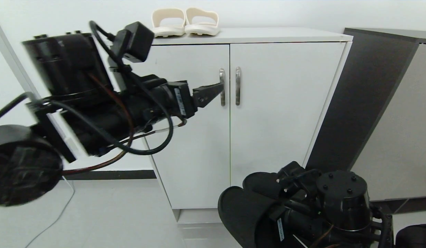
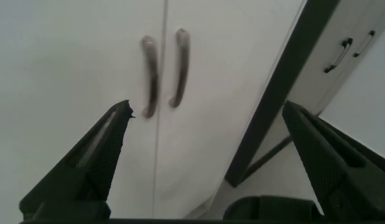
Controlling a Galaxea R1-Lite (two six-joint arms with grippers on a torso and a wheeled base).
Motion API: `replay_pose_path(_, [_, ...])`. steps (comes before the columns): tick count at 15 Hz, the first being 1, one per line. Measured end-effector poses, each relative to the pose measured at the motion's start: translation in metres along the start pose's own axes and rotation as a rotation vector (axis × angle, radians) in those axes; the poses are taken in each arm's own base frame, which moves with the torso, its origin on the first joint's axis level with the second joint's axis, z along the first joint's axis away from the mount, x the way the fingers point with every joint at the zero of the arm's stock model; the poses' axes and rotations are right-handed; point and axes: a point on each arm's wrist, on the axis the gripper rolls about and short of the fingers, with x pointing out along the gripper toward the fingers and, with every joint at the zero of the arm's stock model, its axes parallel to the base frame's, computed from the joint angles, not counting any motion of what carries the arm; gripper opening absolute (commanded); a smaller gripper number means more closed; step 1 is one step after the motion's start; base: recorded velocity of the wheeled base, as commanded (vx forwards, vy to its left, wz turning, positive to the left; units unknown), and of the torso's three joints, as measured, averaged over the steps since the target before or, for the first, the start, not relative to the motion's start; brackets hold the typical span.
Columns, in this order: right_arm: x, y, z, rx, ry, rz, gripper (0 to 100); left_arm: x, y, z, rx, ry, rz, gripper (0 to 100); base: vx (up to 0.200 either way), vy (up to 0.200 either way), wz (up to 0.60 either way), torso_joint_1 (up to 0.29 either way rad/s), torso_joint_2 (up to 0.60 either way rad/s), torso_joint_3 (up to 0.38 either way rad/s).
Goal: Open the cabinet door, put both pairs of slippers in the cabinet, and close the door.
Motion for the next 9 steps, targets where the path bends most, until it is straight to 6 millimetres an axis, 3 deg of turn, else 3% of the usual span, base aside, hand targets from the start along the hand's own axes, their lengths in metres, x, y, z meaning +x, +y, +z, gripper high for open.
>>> replay_pose_path(4, [0.001,0.0,-0.001,0.0,0.005,0.006,0,0.054,-0.007,-0.002,-0.071,0.056,-0.16,100,0.0,0.0,0.0,0.0,0.0,0.0])
replay_pose_path(9, [0.004,0.0,-0.004,-0.002,0.018,0.005,0,0.079,-0.003,0.001,-0.283,0.142,-0.395,100,0.0,0.0,0.0,0.0,0.0,0.0])
